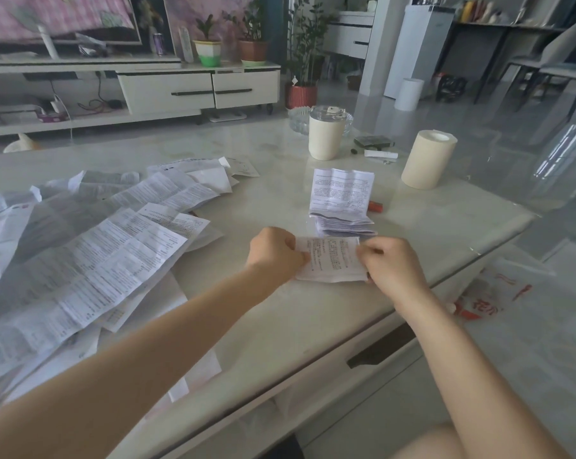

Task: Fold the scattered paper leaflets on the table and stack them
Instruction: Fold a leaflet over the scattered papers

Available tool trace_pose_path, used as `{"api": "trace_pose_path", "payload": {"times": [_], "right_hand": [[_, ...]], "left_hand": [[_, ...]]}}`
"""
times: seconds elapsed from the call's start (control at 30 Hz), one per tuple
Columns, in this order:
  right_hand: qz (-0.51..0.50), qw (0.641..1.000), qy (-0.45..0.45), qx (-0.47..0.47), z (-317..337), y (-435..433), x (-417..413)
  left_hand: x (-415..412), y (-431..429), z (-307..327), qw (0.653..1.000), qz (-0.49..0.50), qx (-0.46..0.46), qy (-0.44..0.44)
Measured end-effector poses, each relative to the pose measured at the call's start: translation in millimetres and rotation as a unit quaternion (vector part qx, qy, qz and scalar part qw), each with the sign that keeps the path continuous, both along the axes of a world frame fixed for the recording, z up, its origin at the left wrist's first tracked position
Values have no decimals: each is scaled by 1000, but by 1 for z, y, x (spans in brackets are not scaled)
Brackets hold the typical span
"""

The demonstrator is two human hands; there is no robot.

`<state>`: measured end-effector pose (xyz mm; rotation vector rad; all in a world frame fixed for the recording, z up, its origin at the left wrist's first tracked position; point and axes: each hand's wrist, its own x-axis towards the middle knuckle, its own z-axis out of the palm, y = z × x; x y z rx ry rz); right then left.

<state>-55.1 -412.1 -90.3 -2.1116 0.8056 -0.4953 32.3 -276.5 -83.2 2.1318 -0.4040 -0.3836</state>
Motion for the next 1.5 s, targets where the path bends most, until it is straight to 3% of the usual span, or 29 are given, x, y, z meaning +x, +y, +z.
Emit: {"api": "trace_pose_path", "payload": {"times": [0.1,0.2,0.37,0.5,0.7,0.83,1.07,1.23,1.33,1.5], "right_hand": [[-39,991,45,-122,0,2,1],[-47,976,91,-190,-2,9,7],[-69,969,138,-191,-3,18,14],[-47,992,68,-100,1,4,12],[-48,996,-68,-7,14,-15,0],[-60,990,-126,-10,21,-7,2],[80,987,-124,-66,29,47,31],[230,969,-90,-8,32,109,57],[281,954,-74,66,34,139,65],[319,947,-9,43,30,171,82]], "left_hand": [[-6,-11,-1,993,-19,22,-114],[-9,-18,-6,986,-9,53,-155],[-13,-20,-16,959,-8,171,-226],[-8,-13,-12,973,-15,115,-202],[-3,-6,-10,970,-40,9,-238],[-1,2,0,969,-33,0,-246],[12,77,9,944,-27,39,-327],[8,155,5,913,-57,103,-392],[3,192,7,921,-3,144,-361],[-1,240,3,944,31,213,-251]]}}
